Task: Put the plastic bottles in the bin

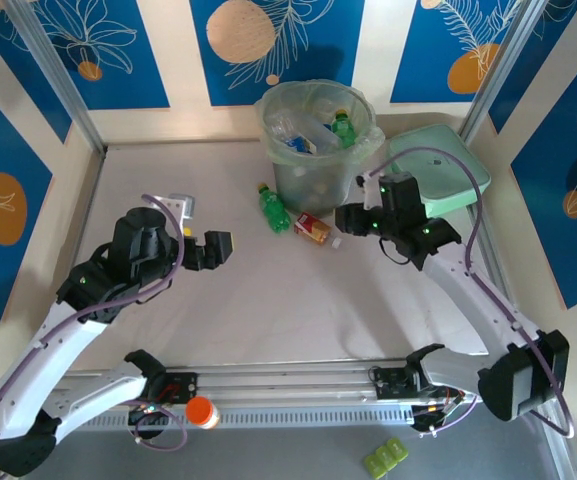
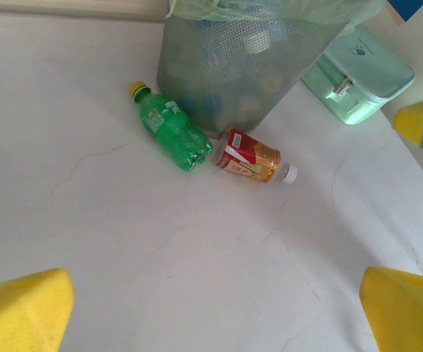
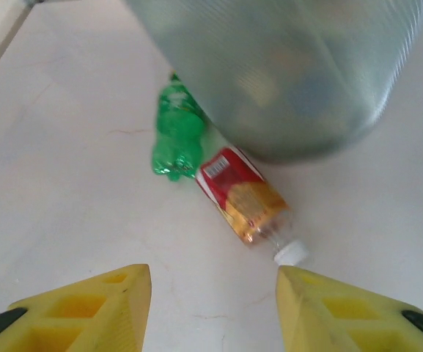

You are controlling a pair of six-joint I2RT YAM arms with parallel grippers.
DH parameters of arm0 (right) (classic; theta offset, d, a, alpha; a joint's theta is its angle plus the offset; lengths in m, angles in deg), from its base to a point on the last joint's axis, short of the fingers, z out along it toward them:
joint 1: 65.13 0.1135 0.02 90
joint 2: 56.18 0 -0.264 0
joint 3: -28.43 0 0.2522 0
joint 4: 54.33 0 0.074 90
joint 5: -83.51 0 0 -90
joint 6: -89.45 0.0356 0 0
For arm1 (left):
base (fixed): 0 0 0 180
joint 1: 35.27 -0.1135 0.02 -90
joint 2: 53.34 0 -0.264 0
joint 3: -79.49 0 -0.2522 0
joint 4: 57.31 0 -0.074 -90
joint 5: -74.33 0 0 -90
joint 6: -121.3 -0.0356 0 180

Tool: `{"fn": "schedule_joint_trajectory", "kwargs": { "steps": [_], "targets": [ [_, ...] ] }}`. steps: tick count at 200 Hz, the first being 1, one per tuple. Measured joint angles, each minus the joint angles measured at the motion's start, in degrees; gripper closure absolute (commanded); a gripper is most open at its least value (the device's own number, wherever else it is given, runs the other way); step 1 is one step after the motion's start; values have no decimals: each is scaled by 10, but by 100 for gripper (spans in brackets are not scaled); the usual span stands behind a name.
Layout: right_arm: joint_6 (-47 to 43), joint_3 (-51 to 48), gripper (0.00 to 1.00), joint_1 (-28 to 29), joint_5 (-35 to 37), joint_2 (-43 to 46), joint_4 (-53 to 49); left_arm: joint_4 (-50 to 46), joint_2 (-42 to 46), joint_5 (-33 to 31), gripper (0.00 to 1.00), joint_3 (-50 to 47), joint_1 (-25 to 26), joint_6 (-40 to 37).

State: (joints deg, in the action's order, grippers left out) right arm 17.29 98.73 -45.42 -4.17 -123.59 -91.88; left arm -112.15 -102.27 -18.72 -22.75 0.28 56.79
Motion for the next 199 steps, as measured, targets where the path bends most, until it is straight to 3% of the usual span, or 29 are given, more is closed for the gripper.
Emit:
{"fn": "schedule_joint_trajectory", "kwargs": {
  "steps": [28, 64, 113, 153, 199],
  "targets": [
    [66, -73, 50, -73, -85, -49, 56, 7, -9, 9, 0, 0, 0, 2],
    [106, -81, 45, -126, -160, -137, 120, 12, -13, 16, 0, 0, 0, 2],
    [108, -71, 43, -132, -207, -264, 144, 12, 3, 16, 1, 0, 0, 1],
    [125, -71, 44, -132, -252, -312, 183, 12, 4, 26, 1, 0, 0, 1],
    [195, -98, 45, -153, -340, -353, 305, 12, 4, 26, 1, 0, 0, 1]
  ]
}}
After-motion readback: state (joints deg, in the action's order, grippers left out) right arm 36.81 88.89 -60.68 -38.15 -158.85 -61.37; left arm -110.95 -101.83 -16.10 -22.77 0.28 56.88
